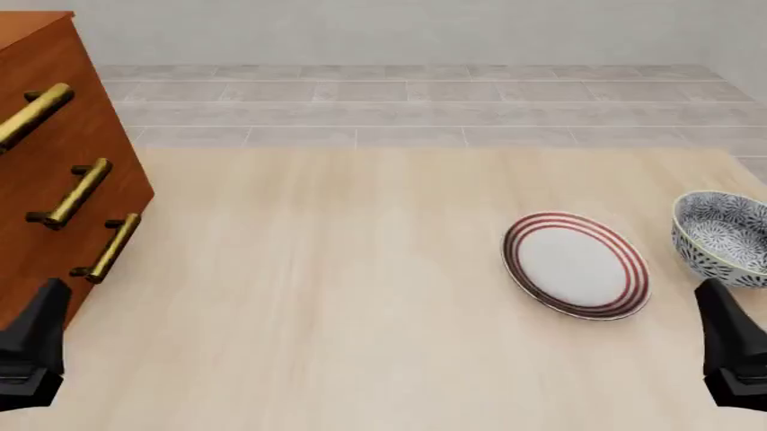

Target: Put the bowl on top of the cabinet.

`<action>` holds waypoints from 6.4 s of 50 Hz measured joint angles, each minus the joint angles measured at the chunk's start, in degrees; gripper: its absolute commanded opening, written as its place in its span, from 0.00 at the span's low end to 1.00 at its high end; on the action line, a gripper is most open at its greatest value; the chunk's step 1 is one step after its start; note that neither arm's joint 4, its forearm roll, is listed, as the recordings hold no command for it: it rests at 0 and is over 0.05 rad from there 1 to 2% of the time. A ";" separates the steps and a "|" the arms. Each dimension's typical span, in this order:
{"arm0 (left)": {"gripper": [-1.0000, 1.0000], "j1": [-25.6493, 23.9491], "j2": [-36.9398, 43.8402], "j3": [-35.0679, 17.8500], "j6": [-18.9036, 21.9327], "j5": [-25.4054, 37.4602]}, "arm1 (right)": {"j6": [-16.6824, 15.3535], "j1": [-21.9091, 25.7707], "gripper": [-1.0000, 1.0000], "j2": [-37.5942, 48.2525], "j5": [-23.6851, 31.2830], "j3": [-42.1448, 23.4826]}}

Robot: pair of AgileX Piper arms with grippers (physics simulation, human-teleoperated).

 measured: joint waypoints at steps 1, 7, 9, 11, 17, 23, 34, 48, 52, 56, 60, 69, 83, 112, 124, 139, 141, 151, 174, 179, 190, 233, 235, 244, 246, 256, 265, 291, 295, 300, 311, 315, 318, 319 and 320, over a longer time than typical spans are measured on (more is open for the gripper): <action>1.00 -0.01 0.04 -0.01 0.02 -0.01 | -0.01 -0.01 1.00 0.07 0.00 -0.01; 1.00 -0.10 0.22 -0.07 0.08 -0.07 | -0.06 -0.02 1.00 0.69 -0.25 -0.01; 1.00 -0.14 0.26 -0.08 0.13 -0.08 | -0.08 0.01 1.00 1.00 -0.45 -0.01; 1.00 -0.17 0.27 -0.08 0.18 -0.06 | -0.11 0.01 1.00 1.36 -0.70 -0.01; 1.00 -0.26 0.24 -0.10 0.32 0.00 | -0.17 0.04 1.00 2.27 -1.33 0.00; 1.00 -0.28 0.20 -0.12 0.39 0.03 | -0.22 0.06 1.00 2.72 -1.58 0.00; 1.00 -0.17 0.19 -0.17 0.42 -0.02 | 0.00 0.12 1.00 4.71 -3.11 -0.03; 1.00 0.00 0.33 -0.17 0.45 -0.12 | -0.03 0.09 1.00 9.79 -3.06 -4.49; 1.00 -0.04 0.49 -0.14 0.47 -0.23 | -0.14 -0.03 1.00 11.10 -1.76 -6.79; 1.00 -0.06 0.60 -0.12 0.49 -0.31 | -0.21 -0.28 1.00 12.30 -0.18 -9.22; 1.00 -0.09 0.63 -0.10 0.56 -0.29 | -0.34 -0.80 1.00 13.80 1.20 -11.56; 1.00 -0.12 0.53 -0.10 0.68 -0.17 | -1.84 -3.04 1.00 18.39 3.98 -16.71; 1.00 -0.30 0.60 -0.11 0.81 -0.25 | -2.14 -7.91 1.00 24.72 8.63 -24.06; 1.00 -0.62 0.53 -0.12 0.47 -0.21 | -5.18 -17.89 1.00 39.79 11.39 -33.71; 1.00 -0.75 0.68 -0.11 0.50 -0.35 | -3.65 -20.78 1.00 45.25 12.88 -37.97; 1.00 -0.81 0.69 -0.08 0.65 -0.28 | -2.05 -22.01 1.00 50.92 14.58 -41.47; 1.00 -0.81 0.74 -0.08 0.67 -0.30 | -2.05 -22.25 1.00 51.71 14.74 -41.96; 1.00 -0.71 0.86 -0.06 0.71 -0.31 | -3.96 -25.09 1.00 55.12 15.08 -44.32; 1.00 -0.56 1.17 -0.02 1.03 -0.39 | -4.47 -27.71 1.00 62.10 14.74 -47.37; 1.00 -0.55 1.18 -0.02 1.06 -0.35 | -4.06 -28.07 1.00 63.43 14.25 -47.46; 1.00 -0.74 1.24 -0.01 1.43 -0.30 | -2.66 -29.14 1.00 66.96 12.46 -47.36; 1.00 -0.94 1.82 -0.01 2.07 -0.62 | -2.49 -35.67 1.00 79.97 6.21 -48.49; 1.00 -0.94 1.85 0.00 2.07 -0.64 | -2.62 -35.92 1.00 80.66 5.89 -48.49; 1.00 -0.90 2.05 0.01 2.03 -0.77 | -2.81 -36.69 1.00 84.12 4.32 -48.48; 1.00 -0.88 2.08 0.01 2.02 -0.79 | -2.87 -36.85 1.00 84.88 3.99 -48.50; 1.00 -0.81 2.42 0.02 1.97 -1.07 | -3.12 -37.21 1.00 87.98 2.87 -48.83; 1.00 -0.78 2.56 0.02 1.92 -1.20 | -3.31 -37.26 1.00 90.12 2.38 -49.40; 1.00 -0.73 2.83 0.03 2.10 -1.38 | -4.61 -37.42 1.00 96.97 0.77 -51.31; 1.00 -0.70 2.91 0.04 2.14 -1.43 | -4.85 -37.44 1.00 97.94 0.46 -51.51; 1.00 -0.66 2.96 0.04 2.19 -1.43 | -5.18 -37.43 1.00 99.15 0.11 -51.73; 1.00 -0.59 3.14 0.05 2.28 -1.53 | -5.64 -37.22 1.00 101.61 -0.47 -52.23; 1.00 -0.57 3.22 0.05 2.29 -1.63 | -5.83 -37.14 1.00 102.44 -0.66 -52.38; 1.00 -0.56 3.28 0.05 2.30 -1.68 | -6.00 -37.14 1.00 103.09 -0.83 -52.48; 1.00 -0.56 3.30 0.05 2.30 -1.70 | -6.05 -37.15 1.00 103.32 -0.89 -52.50; 1.00 -0.55 3.31 0.05 2.29 -1.72 | -6.10 -37.16 1.00 103.53 -0.95 -52.52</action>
